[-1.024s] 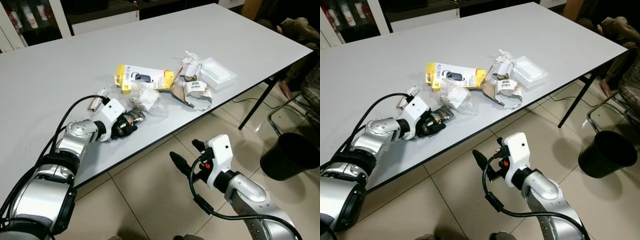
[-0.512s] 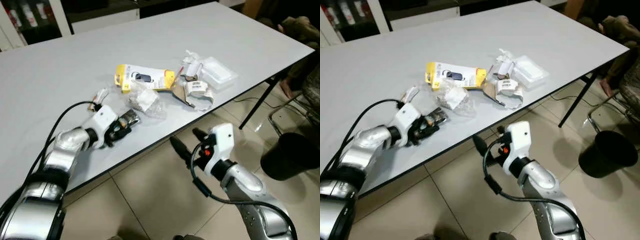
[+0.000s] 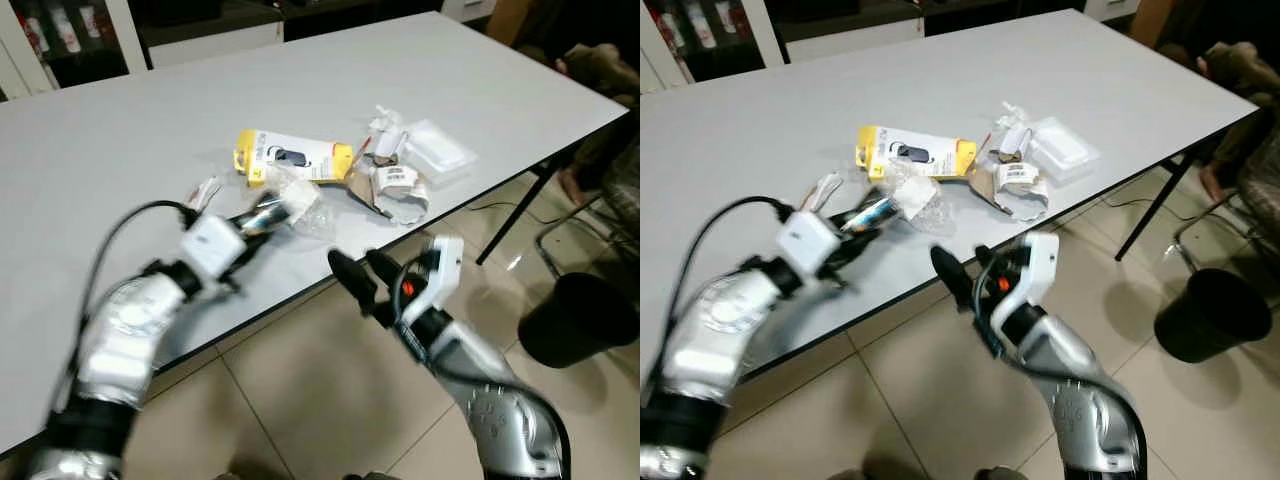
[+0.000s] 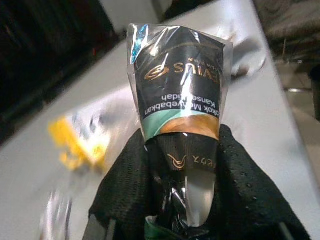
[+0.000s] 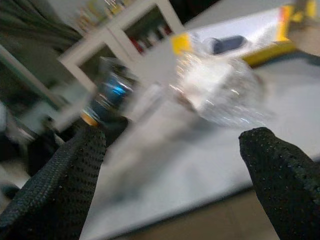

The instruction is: Picking trash to rubbish bin

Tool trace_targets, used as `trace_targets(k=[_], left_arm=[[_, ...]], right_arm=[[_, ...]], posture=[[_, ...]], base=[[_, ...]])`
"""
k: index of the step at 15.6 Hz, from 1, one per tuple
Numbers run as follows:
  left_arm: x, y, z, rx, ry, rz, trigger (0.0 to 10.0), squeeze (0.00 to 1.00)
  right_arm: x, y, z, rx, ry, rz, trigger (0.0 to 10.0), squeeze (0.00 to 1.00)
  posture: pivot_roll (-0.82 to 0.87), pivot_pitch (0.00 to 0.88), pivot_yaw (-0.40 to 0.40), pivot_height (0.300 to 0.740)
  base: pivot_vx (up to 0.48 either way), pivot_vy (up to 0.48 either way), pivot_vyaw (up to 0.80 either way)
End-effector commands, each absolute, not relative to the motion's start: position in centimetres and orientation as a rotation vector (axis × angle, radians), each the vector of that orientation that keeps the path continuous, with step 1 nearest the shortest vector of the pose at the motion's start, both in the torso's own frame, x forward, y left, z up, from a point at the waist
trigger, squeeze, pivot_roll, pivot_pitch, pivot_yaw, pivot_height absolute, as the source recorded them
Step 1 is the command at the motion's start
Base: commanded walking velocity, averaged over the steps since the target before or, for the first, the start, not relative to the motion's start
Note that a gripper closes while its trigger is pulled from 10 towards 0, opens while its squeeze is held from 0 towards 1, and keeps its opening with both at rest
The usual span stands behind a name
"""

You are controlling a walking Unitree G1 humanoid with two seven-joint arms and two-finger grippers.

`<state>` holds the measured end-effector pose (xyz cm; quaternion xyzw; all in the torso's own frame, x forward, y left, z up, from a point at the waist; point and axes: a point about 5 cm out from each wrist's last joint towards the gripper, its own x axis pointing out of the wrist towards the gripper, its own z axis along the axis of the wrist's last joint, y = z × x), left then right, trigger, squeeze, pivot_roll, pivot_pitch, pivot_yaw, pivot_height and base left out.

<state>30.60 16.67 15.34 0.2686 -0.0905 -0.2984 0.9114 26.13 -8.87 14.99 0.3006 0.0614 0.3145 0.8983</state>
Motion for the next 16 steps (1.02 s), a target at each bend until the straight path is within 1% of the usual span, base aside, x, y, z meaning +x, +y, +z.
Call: trace_targets(k=[1,3,4,6,7,8,9,10,11,12,13,16], left_arm=[[30.2,15.9,15.7,0.609,-0.236,-0.617,0.0,0.0],[30.1,15.3,15.6,0.633,-0.245,-0.633,0.0,0.0],[30.1,15.4,15.3,0.649,-0.238,-0.625,0.0,0.0],[30.0,15.4,15.5,0.661,-0.262,-0.61,0.0,0.0],[29.9,15.3,15.8,0.673,-0.285,-0.608,0.0,0.0],[29.9,15.3,15.9,0.679,-0.295,-0.614,0.0,0.0],[29.8,15.1,16.1,0.697,-0.32,-0.632,0.0,0.0],[29.8,15.1,16.0,0.701,-0.316,-0.642,0.0,0.0],[29.7,15.1,15.9,0.705,-0.314,-0.645,0.0,0.0],[29.6,15.1,15.9,0.711,-0.316,-0.647,0.0,0.0],[29.4,15.1,15.9,0.712,-0.32,-0.65,0.0,0.0],[29.2,14.9,16.0,0.721,-0.337,-0.666,0.0,0.0]], right_arm=[[26.4,-9.2,15.3,0.685,0.132,0.649,10.0,1.0],[26.7,-9.4,16.0,0.775,0.116,0.665,10.0,1.0],[26.8,-9.6,16.9,0.825,0.096,0.715,10.0,1.0],[26.9,-9.9,17.1,0.799,0.109,0.727,10.0,1.0],[27.2,-10.2,17.1,0.793,0.122,0.727,10.0,0.2],[27.4,-10.3,17.0,0.798,0.13,0.724,10.0,0.0],[27.7,-10.5,17.0,0.823,0.163,0.741,10.0,0.0],[27.7,-10.7,16.6,0.749,0.233,0.793,10.0,0.0],[27.6,-10.9,16.4,0.629,0.253,0.824,10.0,0.0],[27.8,-11.9,16.5,0.47,0.221,0.849,10.0,0.0],[28.2,-12.7,16.8,0.418,0.192,0.838,10.0,0.0],[28.4,-13.5,16.8,0.404,0.188,0.836,10.0,0.0]], posture=[[0.0,0.046,-0.077,0.74],[0.0,0.045,-0.078,0.74],[0.0,0.043,-0.079,0.74],[0.0,0.043,-0.081,0.74],[0.0,0.043,-0.081,0.74],[0.0,0.045,-0.079,0.74],[0.0,0.044,-0.077,0.74],[0.0,0.044,-0.075,0.74],[0.01,0.044,-0.073,0.74],[0.01,0.044,-0.072,0.74],[0.01,0.043,-0.073,0.74],[0.01,0.043,-0.075,0.74]], base=[[0.0,0.0,0.0],[0.0,0.0,0.0],[0.0,0.0,0.0],[0.0,0.0,0.0],[0.0,0.0,0.0],[0.0,0.0,0.0],[0.0,0.0,0.0],[0.0,0.0,0.0],[0.0,0.0,0.0],[0.0,0.0,0.0],[0.0,0.0,0.0],[0.0,0.0,0.0]])
